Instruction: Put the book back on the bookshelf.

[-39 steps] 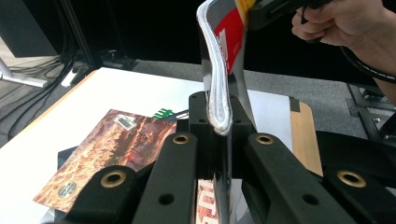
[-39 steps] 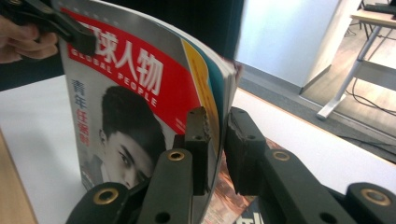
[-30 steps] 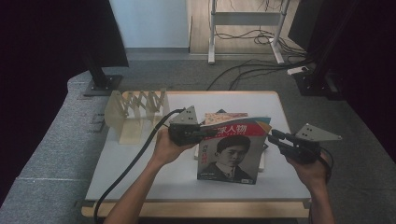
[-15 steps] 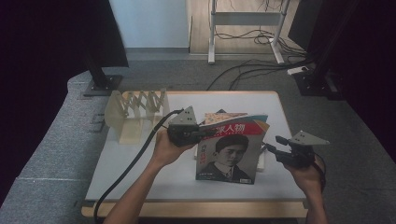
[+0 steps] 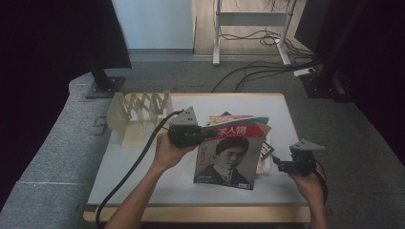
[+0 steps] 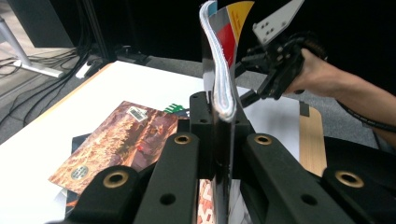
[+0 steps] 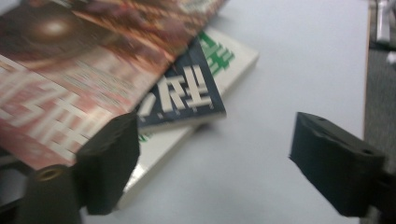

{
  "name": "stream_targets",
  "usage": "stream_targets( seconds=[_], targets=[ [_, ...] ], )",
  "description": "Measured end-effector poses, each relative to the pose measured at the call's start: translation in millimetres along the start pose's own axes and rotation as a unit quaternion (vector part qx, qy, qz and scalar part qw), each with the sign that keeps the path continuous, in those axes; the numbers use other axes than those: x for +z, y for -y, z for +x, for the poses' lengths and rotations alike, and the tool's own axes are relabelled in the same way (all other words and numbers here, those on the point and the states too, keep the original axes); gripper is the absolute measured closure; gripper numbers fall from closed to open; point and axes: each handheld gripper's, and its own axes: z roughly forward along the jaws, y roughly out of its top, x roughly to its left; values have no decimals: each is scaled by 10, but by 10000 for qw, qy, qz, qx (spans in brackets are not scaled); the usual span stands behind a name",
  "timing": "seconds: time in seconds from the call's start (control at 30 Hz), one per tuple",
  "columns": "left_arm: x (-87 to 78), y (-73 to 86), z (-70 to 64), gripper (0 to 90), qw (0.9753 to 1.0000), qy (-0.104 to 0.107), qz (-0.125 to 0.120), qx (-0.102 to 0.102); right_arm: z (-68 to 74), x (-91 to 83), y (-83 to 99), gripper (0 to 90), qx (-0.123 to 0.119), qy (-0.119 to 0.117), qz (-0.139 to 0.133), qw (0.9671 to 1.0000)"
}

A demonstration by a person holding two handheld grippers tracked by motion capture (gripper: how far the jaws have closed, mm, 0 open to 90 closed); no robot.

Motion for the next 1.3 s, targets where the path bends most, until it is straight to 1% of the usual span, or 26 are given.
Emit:
stream_targets(
  seconds=[0.1,0.3,0.37,0.47,0.57,0.6,0.67,0.7,0.73,0.8,0.87,1.07,1.3],
  targets=[
    [-27,2,9,865,10000,4,-16,-38,-22,76,80,120,100,63,116,9999],
    [-103,1,31,866,9999,-28,-37,-108,-70,212,216,46,266,143,278,9992],
    [-135,0,45,866,9999,-33,-37,-141,-82,251,256,40,329,138,351,9987],
    [-192,0,69,866,9998,-28,-41,-180,-100,307,315,40,354,109,413,9985],
    [-255,0,86,867,9997,-49,-76,-235,-113,359,363,40,399,98,537,9977],
    [-278,0,90,866,9996,-60,-82,-248,-118,374,376,25,404,99,562,9975],
    [-324,-3,96,866,9995,-76,-107,-273,-120,376,387,24,447,99,506,9977],
    [-324,-3,96,867,9995,-76,-107,-273,-118,377,388,19,440,104,506,9977],
    [-373,-9,101,866,9994,-103,-120,-294,-115,381,390,4,445,95,503,9977],
    [-423,-16,105,867,9994,-142,-126,-304,-102,395,393,0,388,113,508,9979],
    [-449,-20,105,867,9993,-172,-131,-301,-101,396,394,0,405,123,505,9978],
    [-617,-32,101,867,9990,-330,-115,-284,-98,394,400,0,402,129,490,9979],
    [-792,-7,128,867,9982,-419,-218,-382,-95,393,404,0,397,136,474,9980]
  ],
)
